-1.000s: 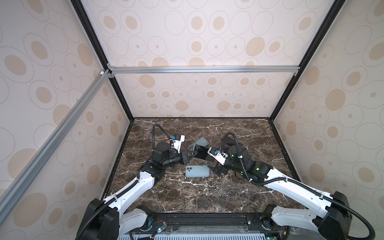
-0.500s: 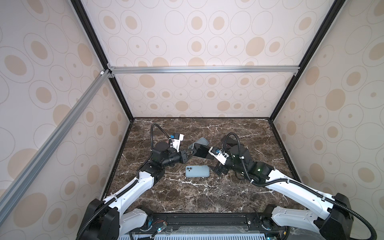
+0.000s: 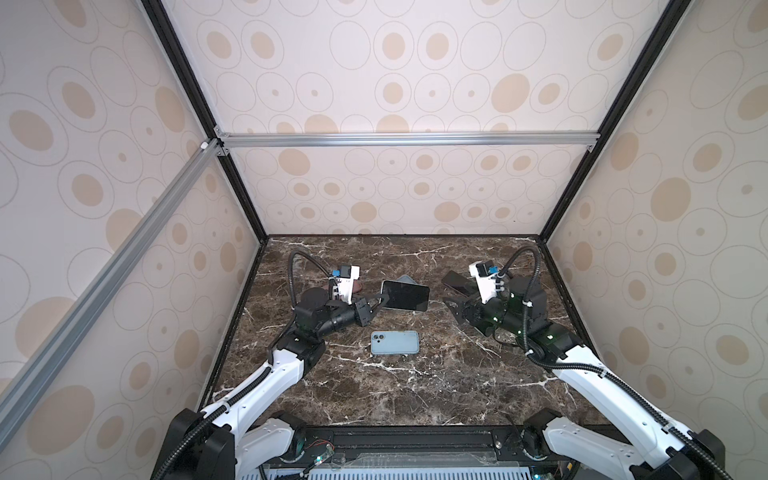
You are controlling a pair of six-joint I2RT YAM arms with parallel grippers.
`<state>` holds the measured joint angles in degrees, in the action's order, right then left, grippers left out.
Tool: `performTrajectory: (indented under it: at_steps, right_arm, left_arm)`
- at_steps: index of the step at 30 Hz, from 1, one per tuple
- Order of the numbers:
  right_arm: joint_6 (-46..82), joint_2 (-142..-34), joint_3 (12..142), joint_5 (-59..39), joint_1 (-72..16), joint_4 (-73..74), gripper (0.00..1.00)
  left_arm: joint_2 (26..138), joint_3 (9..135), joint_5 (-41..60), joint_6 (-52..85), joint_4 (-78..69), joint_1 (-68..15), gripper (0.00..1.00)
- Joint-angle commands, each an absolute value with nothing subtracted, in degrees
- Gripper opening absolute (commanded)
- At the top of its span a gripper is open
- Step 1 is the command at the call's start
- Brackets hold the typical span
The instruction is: Put the phone into the phone case
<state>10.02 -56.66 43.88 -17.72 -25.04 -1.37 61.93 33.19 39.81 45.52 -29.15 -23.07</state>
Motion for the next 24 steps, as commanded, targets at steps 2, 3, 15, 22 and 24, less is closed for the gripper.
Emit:
performTrajectory:
  at_steps: [2,3,15,22,24]
  right_arm:
    - [21.69,-58.51,41.22,-31.39,-24.02,8.80,0.79]
    - [23.09,-59.44,40.94,-33.32,-23.91,10.91,0.77]
    - [40.80,-68.01,38.54,-48.07,-22.15,39.02,0.54]
    - [46.23,-70.85,39.37,-52.61,-22.17,46.78,0.45]
    - [47.74,-71.25,39.14,-53.21,-22.15,48.73,0.44]
  left_arm:
    - [60.53,32.40,42.04,50.12,-45.26,-22.34,0.00]
    - [60.71,32.11,42.30,50.88,-46.97,-22.35,0.00]
    - [60.95,29.64,44.96,56.67,-58.61,-21.54,0.00]
    - [61.21,28.22,45.06,58.89,-63.59,-21.38,0.00]
    - [61.68,27.74,45.26,60.21,-66.23,-21.36,0.00]
